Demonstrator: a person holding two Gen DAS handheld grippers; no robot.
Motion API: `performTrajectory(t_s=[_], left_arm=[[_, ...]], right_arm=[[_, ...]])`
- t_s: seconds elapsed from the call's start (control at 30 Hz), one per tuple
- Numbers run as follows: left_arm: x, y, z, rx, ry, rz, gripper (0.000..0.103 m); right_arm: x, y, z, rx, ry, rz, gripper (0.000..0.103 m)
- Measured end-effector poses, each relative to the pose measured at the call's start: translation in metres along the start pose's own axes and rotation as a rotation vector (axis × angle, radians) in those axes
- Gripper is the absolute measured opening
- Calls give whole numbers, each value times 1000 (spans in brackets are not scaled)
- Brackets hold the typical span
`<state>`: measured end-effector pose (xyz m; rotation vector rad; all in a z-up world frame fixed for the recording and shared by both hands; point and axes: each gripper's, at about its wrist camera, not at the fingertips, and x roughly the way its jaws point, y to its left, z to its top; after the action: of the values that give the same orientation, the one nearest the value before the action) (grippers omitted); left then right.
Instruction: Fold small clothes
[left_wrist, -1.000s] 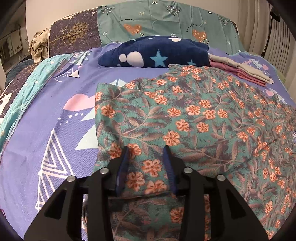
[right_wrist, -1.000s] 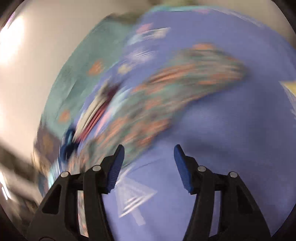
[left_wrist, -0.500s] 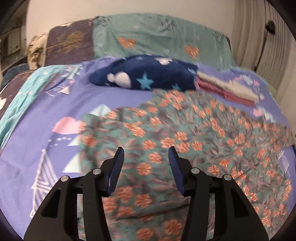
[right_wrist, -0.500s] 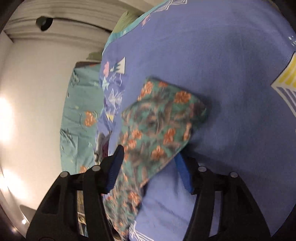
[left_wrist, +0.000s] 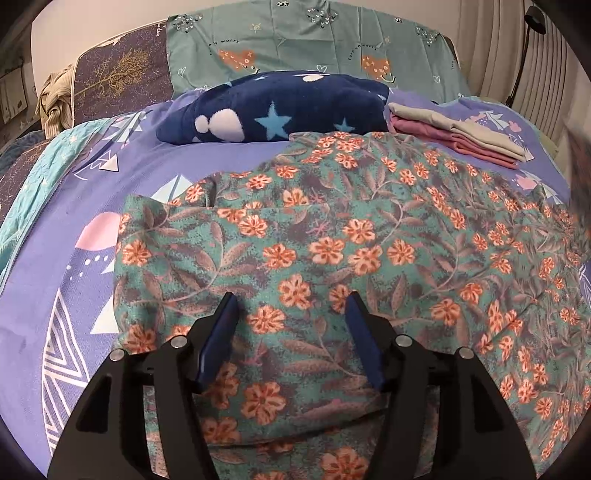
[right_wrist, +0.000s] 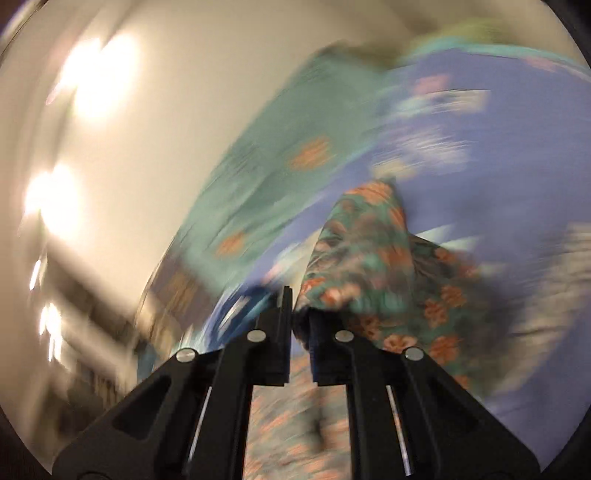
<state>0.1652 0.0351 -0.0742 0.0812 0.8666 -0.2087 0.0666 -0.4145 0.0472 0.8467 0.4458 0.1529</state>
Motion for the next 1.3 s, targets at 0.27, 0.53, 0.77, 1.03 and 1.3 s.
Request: performTrajectory(t_s=[0.27, 0.53, 0.77, 1.03, 1.3], left_arm=[[-1, 6, -1, -27, -7, -48, 68], [-14, 20, 3, -165, -28, -295, 71], [-1, -13, 25, -179, 34, -444, 71], [-14, -36, 67, -189, -46, -518, 2], [-98, -13, 88, -88, -259, -374, 2]], right_arm=[[142, 107, -168, -417, 509, 73, 9], [131, 76, -203, -349, 585, -11, 10], [109, 66, -207, -366, 576, -26, 10], [91, 22, -190, -233, 514, -106, 7], [81, 15, -192, -203, 492, -82, 8]])
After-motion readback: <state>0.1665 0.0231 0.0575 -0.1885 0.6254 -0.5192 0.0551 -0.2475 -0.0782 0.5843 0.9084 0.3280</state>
